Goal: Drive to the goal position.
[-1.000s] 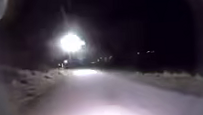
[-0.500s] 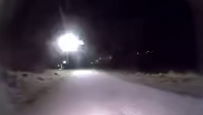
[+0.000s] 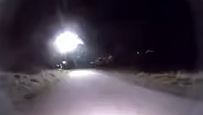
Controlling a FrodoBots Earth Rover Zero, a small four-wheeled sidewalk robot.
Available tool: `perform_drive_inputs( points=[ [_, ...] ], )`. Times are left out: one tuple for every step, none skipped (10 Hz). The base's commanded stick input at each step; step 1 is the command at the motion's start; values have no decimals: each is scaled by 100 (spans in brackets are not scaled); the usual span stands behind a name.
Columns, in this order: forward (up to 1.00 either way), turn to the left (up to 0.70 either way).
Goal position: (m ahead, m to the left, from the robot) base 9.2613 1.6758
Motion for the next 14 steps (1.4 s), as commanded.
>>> perform_drive_inputs(
  points=[
    [100, 40],
    [100, 40],
    [100, 40],
    [100, 35],
    [100, 13],
    [100, 0],
    [100, 0],
    [100, 0],
    [100, 0],
    [100, 0],
    [100, 0],
    [100, 0],
    [100, 0],
    [100, 0]
  ],
)
